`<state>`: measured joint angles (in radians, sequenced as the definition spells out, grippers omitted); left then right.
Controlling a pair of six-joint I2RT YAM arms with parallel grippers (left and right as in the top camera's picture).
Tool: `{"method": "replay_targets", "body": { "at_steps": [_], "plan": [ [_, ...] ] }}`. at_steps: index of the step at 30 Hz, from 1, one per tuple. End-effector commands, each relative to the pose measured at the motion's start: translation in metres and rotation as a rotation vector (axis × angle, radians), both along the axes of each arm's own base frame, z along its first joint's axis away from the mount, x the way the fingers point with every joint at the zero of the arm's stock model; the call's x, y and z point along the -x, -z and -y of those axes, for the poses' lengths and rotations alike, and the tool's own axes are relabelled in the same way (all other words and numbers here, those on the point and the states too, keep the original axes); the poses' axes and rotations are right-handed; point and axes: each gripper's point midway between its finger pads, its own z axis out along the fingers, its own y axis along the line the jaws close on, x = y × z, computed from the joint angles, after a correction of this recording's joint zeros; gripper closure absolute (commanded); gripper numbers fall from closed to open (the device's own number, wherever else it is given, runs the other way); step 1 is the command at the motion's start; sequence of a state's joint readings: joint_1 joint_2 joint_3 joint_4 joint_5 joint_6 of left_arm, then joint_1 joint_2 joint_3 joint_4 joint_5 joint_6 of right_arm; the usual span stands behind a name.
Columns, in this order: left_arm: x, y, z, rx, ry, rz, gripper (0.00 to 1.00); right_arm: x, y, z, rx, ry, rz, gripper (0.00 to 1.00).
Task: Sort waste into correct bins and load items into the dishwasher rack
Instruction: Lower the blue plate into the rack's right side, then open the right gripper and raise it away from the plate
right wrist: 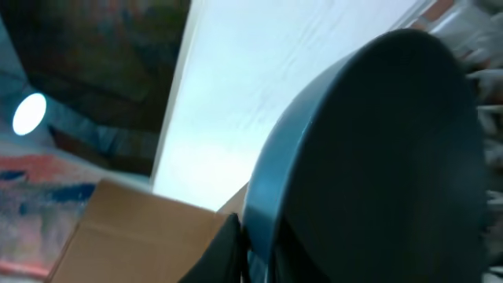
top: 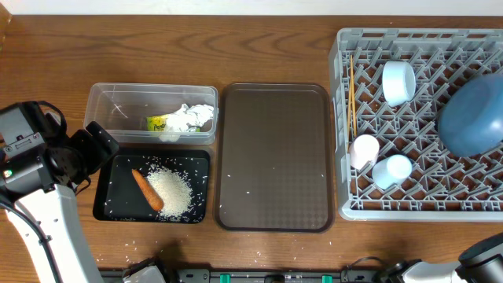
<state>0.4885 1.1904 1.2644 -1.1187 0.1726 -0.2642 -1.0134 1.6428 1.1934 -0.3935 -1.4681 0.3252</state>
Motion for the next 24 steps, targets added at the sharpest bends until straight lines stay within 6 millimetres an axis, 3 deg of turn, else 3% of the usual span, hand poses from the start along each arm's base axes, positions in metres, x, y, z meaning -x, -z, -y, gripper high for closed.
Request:
{"method": "replay_targets", "body": {
  "at_steps": [1, 3, 4, 5, 6, 16, 24],
  "plan": [
    [0.002, 0.002, -0.003, -0.013, -0.003, -0.013, 0.04, 0.010, 0.001, 0.020, 0.046, 0.071, -0.003, 0.82],
    [0.002, 0.002, -0.003, -0.013, -0.003, -0.013, 0.04, 0.014, 0.003, 0.028, 0.044, 0.100, -0.014, 0.65],
    [0.002, 0.002, -0.003, -0.013, -0.003, -0.013, 0.04, 0.016, 0.005, 0.033, 0.035, 0.123, -0.032, 0.49],
    [0.002, 0.002, -0.003, -0.013, -0.003, -0.013, 0.04, 0.018, 0.006, 0.036, 0.032, 0.138, -0.041, 0.11],
    [0.002, 0.002, -0.003, -0.013, -0.003, -0.013, 0.04, 0.020, 0.006, 0.039, 0.033, 0.148, -0.044, 0.01],
    [0.002, 0.002, -0.003, -0.013, -0.003, -0.013, 0.04, 0.037, 0.014, 0.067, -0.074, 0.273, -0.130, 0.01],
    [0.002, 0.002, -0.003, -0.013, -0.003, -0.013, 0.04, 0.027, 0.015, 0.062, -0.053, 0.263, -0.141, 0.01]
  ]
}}
